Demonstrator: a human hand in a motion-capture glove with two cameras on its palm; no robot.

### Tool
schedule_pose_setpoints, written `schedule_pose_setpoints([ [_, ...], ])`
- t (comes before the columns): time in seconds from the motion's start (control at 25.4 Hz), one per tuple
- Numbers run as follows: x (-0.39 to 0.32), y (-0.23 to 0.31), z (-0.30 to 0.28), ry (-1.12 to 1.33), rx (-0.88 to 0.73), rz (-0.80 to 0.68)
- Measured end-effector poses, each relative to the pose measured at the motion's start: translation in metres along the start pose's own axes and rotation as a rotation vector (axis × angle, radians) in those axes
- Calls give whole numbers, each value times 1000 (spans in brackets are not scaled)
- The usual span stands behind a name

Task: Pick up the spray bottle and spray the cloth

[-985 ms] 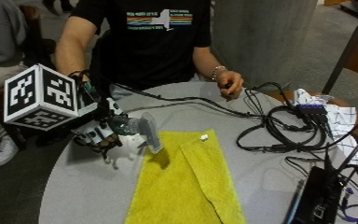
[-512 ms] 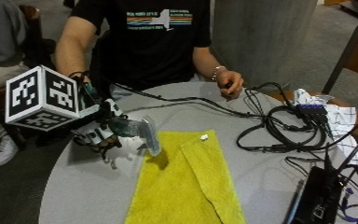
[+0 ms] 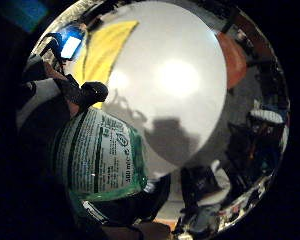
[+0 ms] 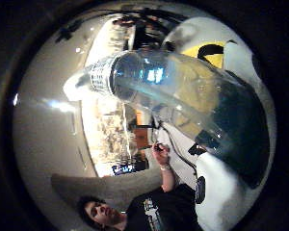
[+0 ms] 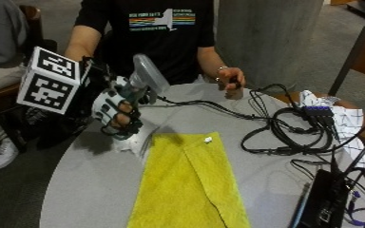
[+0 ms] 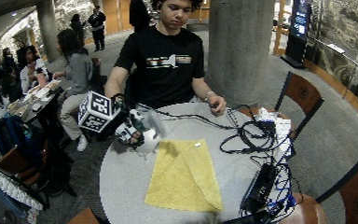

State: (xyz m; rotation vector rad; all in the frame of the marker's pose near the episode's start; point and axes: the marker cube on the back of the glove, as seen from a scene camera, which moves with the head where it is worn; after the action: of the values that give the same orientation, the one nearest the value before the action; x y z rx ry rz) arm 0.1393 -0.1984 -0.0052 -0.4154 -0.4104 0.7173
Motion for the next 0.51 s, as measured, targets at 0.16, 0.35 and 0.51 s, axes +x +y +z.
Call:
schedule_pose_setpoints([
  [0.16, -39, 15, 24, -245, 54, -173],
  [0.35, -89, 33, 78, -418, 50, -339],
  [0.51, -113, 49, 140, -439, -32, -518],
])
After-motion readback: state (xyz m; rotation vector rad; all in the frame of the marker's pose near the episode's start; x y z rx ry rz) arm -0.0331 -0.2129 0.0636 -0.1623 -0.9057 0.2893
